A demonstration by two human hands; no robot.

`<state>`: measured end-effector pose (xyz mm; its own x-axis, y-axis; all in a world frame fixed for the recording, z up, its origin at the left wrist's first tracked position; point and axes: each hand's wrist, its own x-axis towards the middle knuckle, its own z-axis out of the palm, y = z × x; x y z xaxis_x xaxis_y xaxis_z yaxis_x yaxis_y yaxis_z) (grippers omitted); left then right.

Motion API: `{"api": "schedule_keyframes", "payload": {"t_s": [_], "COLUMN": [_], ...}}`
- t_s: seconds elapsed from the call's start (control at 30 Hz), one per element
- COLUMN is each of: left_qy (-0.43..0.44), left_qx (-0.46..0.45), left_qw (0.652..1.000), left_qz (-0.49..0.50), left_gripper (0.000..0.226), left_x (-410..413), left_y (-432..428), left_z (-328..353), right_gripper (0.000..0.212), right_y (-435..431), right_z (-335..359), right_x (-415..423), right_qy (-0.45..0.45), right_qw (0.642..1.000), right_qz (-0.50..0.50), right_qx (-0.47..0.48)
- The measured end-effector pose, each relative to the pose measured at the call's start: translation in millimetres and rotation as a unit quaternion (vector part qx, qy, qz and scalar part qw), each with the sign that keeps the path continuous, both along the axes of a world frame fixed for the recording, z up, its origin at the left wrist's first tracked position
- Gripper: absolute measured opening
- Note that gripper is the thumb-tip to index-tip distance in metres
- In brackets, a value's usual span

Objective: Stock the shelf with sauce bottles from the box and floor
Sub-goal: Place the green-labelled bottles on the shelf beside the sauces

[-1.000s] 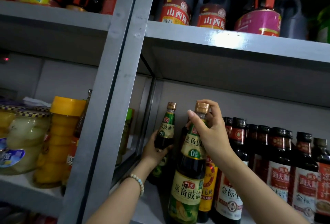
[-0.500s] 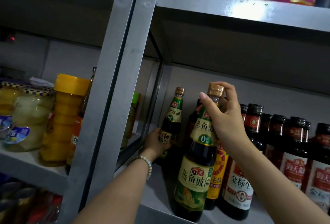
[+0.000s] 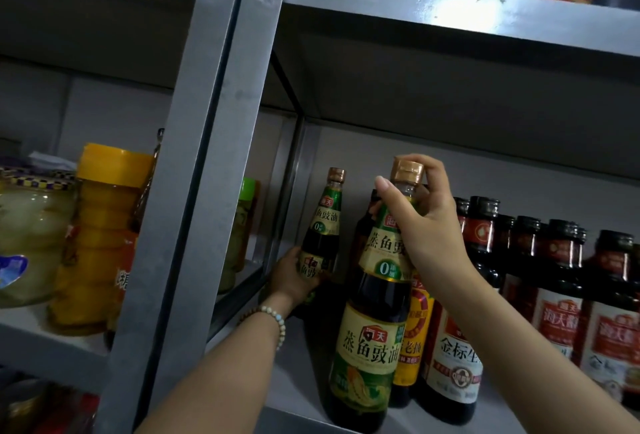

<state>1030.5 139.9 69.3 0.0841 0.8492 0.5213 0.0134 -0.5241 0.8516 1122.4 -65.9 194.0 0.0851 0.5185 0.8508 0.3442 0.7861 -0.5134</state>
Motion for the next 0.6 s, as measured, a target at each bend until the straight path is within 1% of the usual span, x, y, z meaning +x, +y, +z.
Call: {"api": "schedule_keyframes", "payload": {"t_s": [0.1,0.27,0.33,0.4,0.47,0.6], "left_qy": [-0.004,0.002,-0.024,-0.067,-0.087,-0.088], "left_qx": [0.006,0.022,0.014,-0.003,-0.018,-0.037], "left_qw": [1.000,1.000,0.999,0.997,0.996,0.994], "left_qz": [0.006,-0.013,-0.028,-0.026,-0.030,-0.063], "left_gripper": [0.053,0.052,0.044,0.030,0.020,0.028], "left_x": [0.2,-2.9,-3.2,-4.0,-5.0,-4.8], "left_y": [0.4,-0.2,-0.2,-3.1,-3.6,-0.9], "left_z": [-0.1,-3.7,-5.0,-3.4,-3.3,-4.3], "right_gripper": [0.029,0.029,0.029,0.029,0.028,0.028], "right_y": [0.9,1.4,1.6,1.9,1.9,2.3], "right_z": [0.2,-0.1,-0.3,-0.2,-0.4,-0.7], "right_x": [0.2,0.1,0.2,0.1,-0.3,-0.5], "right_qy": [0.003,0.007,0.007,0.006,0.006,0.009], "right_qw": [1.000,1.000,1.000,1.000,1.000,1.000], "right_qz": [0.002,-0.001,-0.005,-0.005,-0.002,0.002], "right_qx": [0.000,0.001,0.000,0.001,0.003,0.004]}}
